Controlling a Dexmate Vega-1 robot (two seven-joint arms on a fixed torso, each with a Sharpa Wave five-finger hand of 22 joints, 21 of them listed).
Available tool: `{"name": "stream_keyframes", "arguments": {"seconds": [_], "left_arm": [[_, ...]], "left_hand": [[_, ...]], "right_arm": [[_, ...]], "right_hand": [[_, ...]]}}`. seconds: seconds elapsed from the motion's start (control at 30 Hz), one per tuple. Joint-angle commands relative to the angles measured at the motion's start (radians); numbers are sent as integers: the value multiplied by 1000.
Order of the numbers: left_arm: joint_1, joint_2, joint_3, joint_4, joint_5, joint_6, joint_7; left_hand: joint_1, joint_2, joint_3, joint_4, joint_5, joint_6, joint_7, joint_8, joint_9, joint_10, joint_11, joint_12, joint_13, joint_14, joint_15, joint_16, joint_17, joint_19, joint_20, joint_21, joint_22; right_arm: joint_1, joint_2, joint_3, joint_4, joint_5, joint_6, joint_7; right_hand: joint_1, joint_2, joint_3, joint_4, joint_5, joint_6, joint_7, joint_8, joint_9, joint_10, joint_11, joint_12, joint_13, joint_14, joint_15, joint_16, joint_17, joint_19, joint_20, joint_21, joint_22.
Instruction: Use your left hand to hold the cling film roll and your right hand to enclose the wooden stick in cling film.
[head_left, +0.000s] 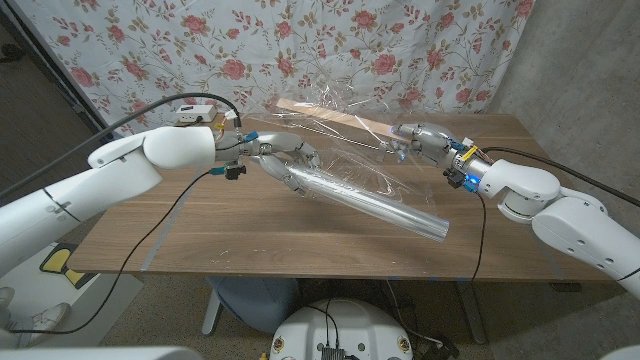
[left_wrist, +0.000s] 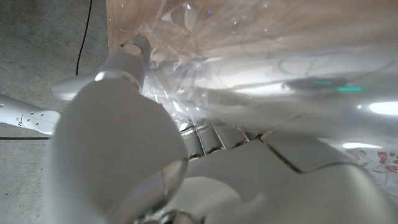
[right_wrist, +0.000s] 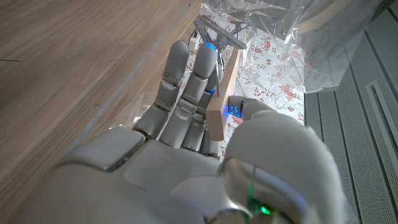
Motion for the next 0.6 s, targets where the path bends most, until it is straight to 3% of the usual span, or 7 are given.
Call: {"name": "stream_keyframes", "arguments": {"seconds": [0.03,0.3,0.6], "left_arm": [[12,2,-3,8,-16,12,7],[6,-12,16,24,15,2,17],[-24,-35,40,48,17,11,-7]], "left_hand": [[115,141,24,17,1,22,-17,86,83,9,0,-2,5,9,0,-4,2,-5,-1,6,1],[114,141,25,16,1,23,-13,88,82,9,0,-5,6,11,0,-8,6,-6,-1,8,1],[115,140,27,15,2,19,-16,89,82,10,1,-5,9,12,0,-11,13,-7,-2,10,1]], "right_arm": [[51,22,-46,35,44,34,45],[38,49,-12,49,113,78,80],[57,60,-23,68,159,78,132]], "right_hand": [[4,20,276,-159,4,95,-95,6,2,77,-71,3,-2,4,-6,-1,2,6,-47,-1,2],[5,20,275,-159,4,94,-96,7,3,76,-68,6,3,3,-6,-2,1,7,-48,-1,3],[6,20,276,-160,4,95,-93,7,3,78,-69,5,0,4,-6,-1,2,8,-48,0,3]]}}
